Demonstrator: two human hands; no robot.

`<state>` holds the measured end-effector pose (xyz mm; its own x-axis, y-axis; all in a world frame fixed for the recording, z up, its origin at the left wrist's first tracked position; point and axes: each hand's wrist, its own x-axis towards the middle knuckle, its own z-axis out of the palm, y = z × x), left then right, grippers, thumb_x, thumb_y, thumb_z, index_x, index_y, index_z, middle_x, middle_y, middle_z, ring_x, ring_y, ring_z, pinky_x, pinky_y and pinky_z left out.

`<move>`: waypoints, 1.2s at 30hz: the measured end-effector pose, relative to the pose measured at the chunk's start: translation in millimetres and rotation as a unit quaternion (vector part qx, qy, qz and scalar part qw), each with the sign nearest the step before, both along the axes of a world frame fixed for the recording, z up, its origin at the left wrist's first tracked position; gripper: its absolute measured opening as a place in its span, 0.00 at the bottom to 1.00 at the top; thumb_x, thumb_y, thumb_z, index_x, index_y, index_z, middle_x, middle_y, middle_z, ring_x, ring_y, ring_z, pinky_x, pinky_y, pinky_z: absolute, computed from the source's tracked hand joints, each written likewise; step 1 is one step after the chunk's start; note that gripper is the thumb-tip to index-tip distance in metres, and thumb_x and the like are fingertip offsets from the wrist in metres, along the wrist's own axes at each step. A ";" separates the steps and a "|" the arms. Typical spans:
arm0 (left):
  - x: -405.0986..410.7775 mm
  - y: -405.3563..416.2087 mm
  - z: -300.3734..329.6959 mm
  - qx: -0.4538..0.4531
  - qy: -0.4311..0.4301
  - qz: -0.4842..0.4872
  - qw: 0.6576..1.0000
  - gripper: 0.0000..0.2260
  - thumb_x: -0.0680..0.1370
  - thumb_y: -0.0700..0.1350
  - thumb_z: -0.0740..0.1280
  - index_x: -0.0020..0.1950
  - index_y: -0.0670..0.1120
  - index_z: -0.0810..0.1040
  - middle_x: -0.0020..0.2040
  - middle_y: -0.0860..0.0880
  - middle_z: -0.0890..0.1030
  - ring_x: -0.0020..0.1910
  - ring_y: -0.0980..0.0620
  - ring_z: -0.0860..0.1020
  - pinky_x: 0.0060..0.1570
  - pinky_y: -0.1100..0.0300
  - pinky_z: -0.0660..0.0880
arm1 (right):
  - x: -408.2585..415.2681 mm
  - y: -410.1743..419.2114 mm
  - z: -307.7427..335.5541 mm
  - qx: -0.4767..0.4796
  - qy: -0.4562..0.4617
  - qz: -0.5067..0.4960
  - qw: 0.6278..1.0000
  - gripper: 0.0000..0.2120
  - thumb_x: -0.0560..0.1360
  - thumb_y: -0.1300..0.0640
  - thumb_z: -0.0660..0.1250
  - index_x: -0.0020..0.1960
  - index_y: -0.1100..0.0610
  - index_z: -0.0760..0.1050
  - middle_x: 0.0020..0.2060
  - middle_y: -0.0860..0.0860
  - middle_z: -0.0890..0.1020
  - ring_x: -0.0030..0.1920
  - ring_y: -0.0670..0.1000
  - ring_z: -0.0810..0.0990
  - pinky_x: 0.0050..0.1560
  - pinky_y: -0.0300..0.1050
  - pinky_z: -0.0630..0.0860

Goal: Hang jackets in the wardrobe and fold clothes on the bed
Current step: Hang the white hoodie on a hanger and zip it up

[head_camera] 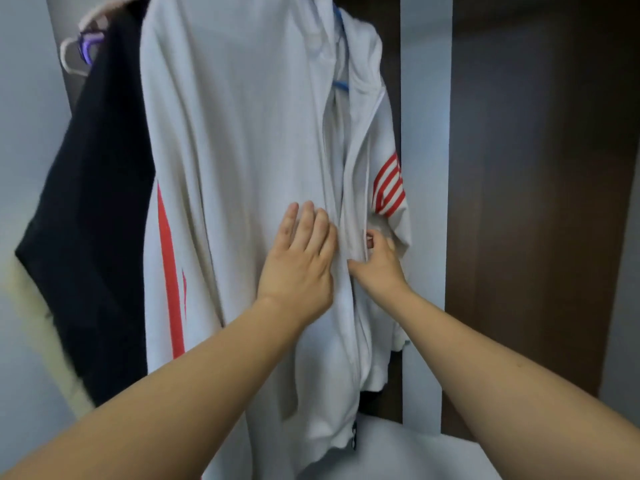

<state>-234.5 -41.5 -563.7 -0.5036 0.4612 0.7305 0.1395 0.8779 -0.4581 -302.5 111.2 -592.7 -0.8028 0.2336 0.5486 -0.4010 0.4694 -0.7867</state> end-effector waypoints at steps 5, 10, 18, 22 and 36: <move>6.0 13.1 -81.0 -0.071 -0.077 0.013 0.994 0.29 0.79 0.48 0.45 0.78 0.36 0.49 0.77 0.36 0.51 0.76 0.34 0.47 0.72 0.39 0.31 | 2.4 15.9 -64.0 -0.024 -0.059 -0.006 0.998 0.32 0.71 0.55 0.73 0.71 0.53 0.65 0.64 0.51 0.68 0.61 0.51 0.74 0.64 0.47 0.73; 10.4 33.2 -158.7 -0.073 -0.183 -0.011 0.980 0.21 0.79 0.47 0.53 0.69 0.39 0.63 0.64 0.40 0.66 0.61 0.40 0.65 0.59 0.48 0.61 | 7.4 31.0 -137.2 -0.047 -0.152 0.021 0.987 0.28 0.74 0.58 0.70 0.71 0.54 0.66 0.64 0.52 0.70 0.62 0.50 0.72 0.65 0.46 0.71; 6.7 64.2 -259.5 0.394 -0.542 0.059 0.740 0.13 0.77 0.46 0.60 0.59 0.42 0.76 0.59 0.42 0.79 0.56 0.41 0.77 0.47 0.57 0.70 | 5.5 44.1 -251.0 -0.191 -0.287 0.079 0.936 0.14 0.79 0.64 0.62 0.64 0.59 0.74 0.51 0.53 0.79 0.46 0.49 0.77 0.47 0.41 0.73; 1.5 69.9 -282.6 0.709 -0.566 -0.011 0.421 0.14 0.77 0.48 0.66 0.61 0.45 0.73 0.50 0.46 0.77 0.47 0.47 0.76 0.42 0.55 0.73 | -4.5 38.9 -282.6 -0.280 -0.356 0.113 0.884 0.11 0.81 0.59 0.60 0.63 0.56 0.72 0.57 0.53 0.80 0.55 0.51 0.78 0.57 0.46 0.74; -1.6 69.3 -297.5 0.898 -0.325 -0.119 0.272 0.04 0.75 0.38 0.71 0.44 0.47 0.79 0.31 0.54 0.79 0.26 0.58 0.73 0.26 0.64 0.67 | 1.0 41.4 -280.8 -0.448 -0.373 0.291 0.759 0.08 0.72 0.56 0.69 0.50 0.58 0.77 0.35 0.50 0.76 0.33 0.45 0.69 0.34 0.37 0.62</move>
<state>-236.2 27.8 -861.1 -0.9071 -0.2703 -0.3225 -0.1706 -0.4645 0.8690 -301.5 152.5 -873.4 -0.9221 -0.2679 -0.2791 0.3783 -0.4735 -0.7954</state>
